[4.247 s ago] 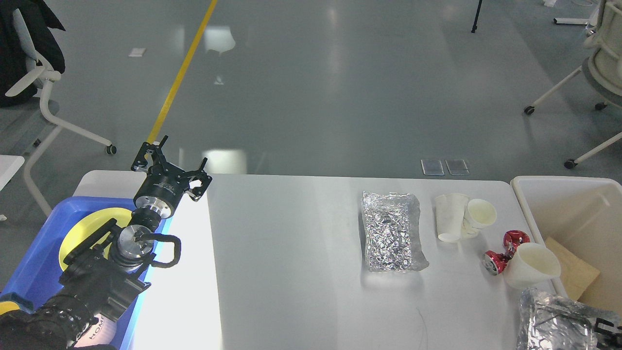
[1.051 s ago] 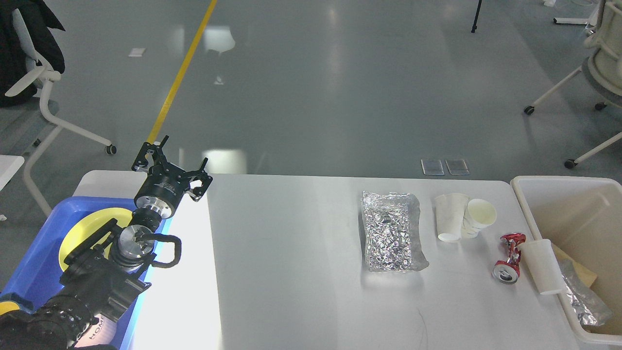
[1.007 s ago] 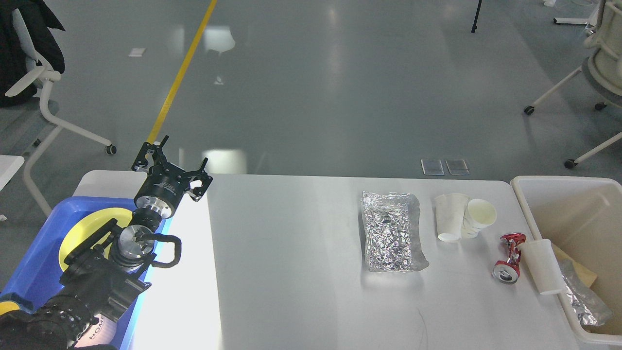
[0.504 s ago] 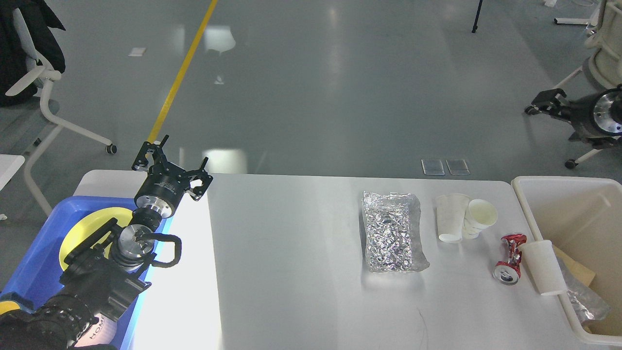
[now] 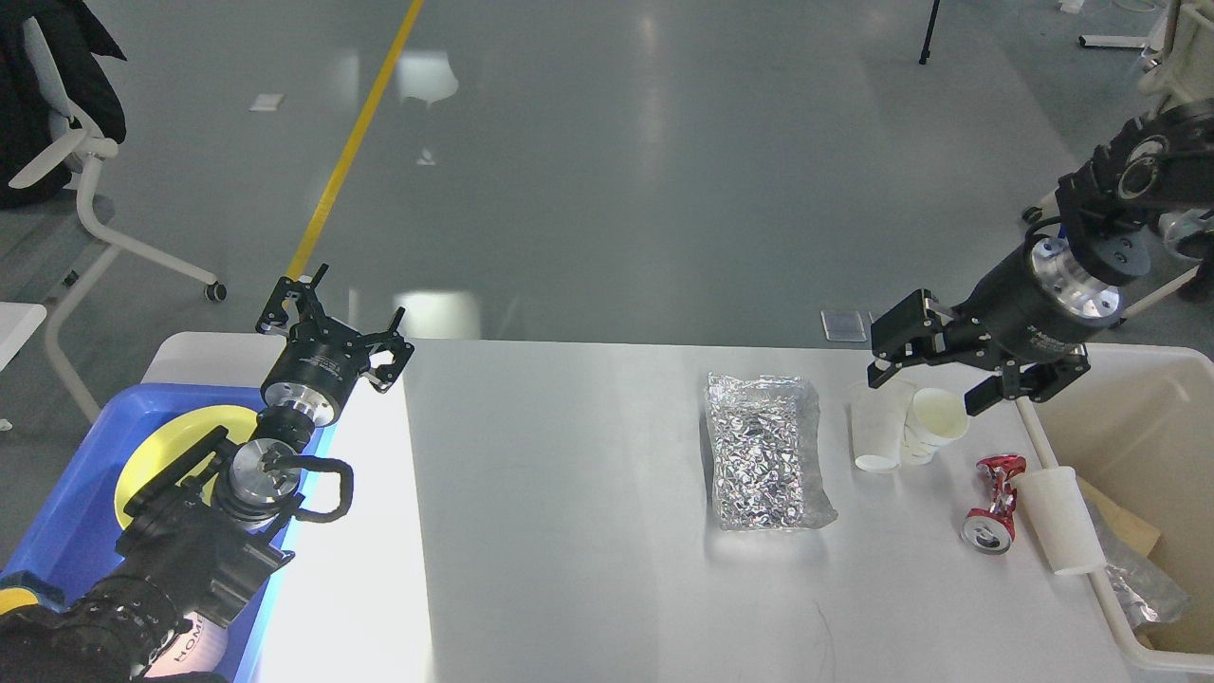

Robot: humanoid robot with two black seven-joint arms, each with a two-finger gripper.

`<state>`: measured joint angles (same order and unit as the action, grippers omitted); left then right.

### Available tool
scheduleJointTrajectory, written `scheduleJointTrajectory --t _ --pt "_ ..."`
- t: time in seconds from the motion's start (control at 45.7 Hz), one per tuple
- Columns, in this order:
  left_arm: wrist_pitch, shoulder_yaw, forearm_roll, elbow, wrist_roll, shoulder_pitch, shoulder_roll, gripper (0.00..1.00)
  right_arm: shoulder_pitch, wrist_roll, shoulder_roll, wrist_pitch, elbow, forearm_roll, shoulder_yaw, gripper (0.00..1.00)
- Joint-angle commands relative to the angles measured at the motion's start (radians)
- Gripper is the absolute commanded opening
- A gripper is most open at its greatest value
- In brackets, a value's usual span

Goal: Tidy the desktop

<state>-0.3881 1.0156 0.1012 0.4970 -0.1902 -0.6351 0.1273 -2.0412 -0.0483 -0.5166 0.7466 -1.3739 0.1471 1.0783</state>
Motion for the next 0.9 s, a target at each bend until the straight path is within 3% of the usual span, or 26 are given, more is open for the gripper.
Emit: scheduleJointTrajectory --t 0.0,0.263,0.525,0.635,0.701,0.876 --pt "0.000 0.000 0.000 0.000 0.000 0.000 0.000 0.98 -0.045 -0.001 0.003 -0.019 -0.161 0.000 0.006 1.00" --pt "-0.006 0.000 0.000 0.000 0.000 0.000 0.000 0.98 0.001 0.001 -0.029 -0.110 -0.113 0.008 0.065 1.00" --pt "-0.006 0.000 0.000 0.000 0.000 0.000 -0.001 0.98 0.334 0.010 -0.140 -0.122 0.257 0.017 0.054 1.00" --pt "-0.006 0.000 0.000 0.000 0.000 0.000 0.000 0.98 0.458 0.019 -0.163 -0.219 0.343 0.023 0.049 1.00" --pt "-0.006 0.000 0.000 0.000 0.000 0.000 -0.001 0.98 0.530 0.044 -0.169 -0.323 0.366 0.025 0.049 1.00" --pt "-0.006 0.000 0.000 0.000 0.000 0.000 0.000 0.98 0.745 0.172 -0.157 -0.552 0.446 0.026 0.051 1.00"
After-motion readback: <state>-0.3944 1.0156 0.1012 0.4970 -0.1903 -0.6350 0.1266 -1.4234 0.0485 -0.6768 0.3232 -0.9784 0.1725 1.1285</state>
